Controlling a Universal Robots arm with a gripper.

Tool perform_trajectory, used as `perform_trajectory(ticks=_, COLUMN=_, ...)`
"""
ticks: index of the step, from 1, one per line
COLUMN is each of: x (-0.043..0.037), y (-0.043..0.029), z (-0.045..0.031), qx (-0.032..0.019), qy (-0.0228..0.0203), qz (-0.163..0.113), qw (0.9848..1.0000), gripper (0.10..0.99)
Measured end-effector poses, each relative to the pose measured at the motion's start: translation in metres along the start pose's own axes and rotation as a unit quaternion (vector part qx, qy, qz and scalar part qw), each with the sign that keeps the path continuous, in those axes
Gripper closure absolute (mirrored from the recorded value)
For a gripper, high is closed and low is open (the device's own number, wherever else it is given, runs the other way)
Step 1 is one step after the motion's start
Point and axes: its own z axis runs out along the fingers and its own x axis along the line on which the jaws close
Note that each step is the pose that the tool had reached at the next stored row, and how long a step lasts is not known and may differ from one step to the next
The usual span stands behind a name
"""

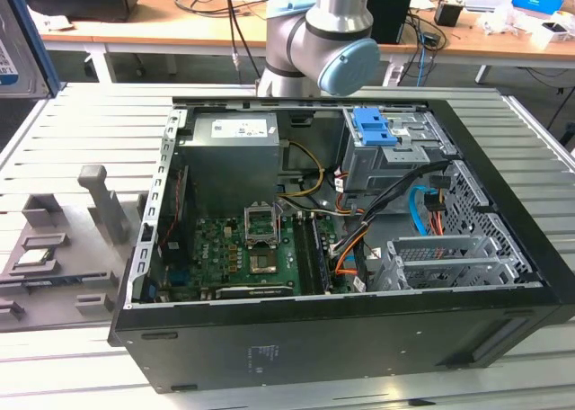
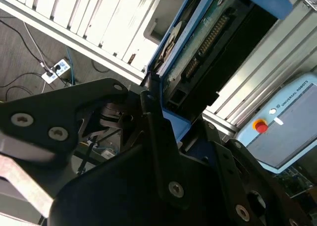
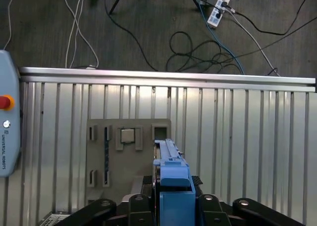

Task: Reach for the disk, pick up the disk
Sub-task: 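Pick up the disk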

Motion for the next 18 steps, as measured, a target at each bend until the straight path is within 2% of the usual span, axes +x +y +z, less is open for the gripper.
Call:
perform_trajectory(ticks=2, x=0.0000, y=0.0002, z=-0.0069, qx=0.0000, qy=0.0000, qz=0.000, qw=1.0000, gripper=0.718)
perform_trajectory(ticks=5, x=0.0000, y=0.0004, z=-0.0122, qx=0.0000, qy=0.0000, qz=0.000, qw=1.0000, gripper=0.718)
perform_trajectory(ticks=10, x=0.0000, y=0.0000, z=-0.0124, qx=0.0001, qy=0.0000, qz=0.000, qw=1.0000, gripper=0.718)
perform_trajectory(ticks=13, x=0.0002, y=-0.0078, z=-0.0128, qx=0.0000, qy=0.0000, qz=0.000, qw=1.0000, gripper=0.718)
perform_trajectory(ticks=15, x=0.0009, y=-0.0250, z=-0.0134, qx=-0.0003, qy=0.0000, qz=0.000, qw=1.0000, gripper=0.718)
perform_trajectory(ticks=17, x=0.0012, y=-0.0334, z=-0.0137, qx=-0.0005, qy=-0.0001, qz=0.000, qw=1.0000, gripper=0.718)
perform_trajectory(ticks=18, x=0.0015, y=-0.0427, z=-0.0141, qx=-0.0011, qy=0.0000, qz=0.000, qw=1.0000, gripper=0.718)
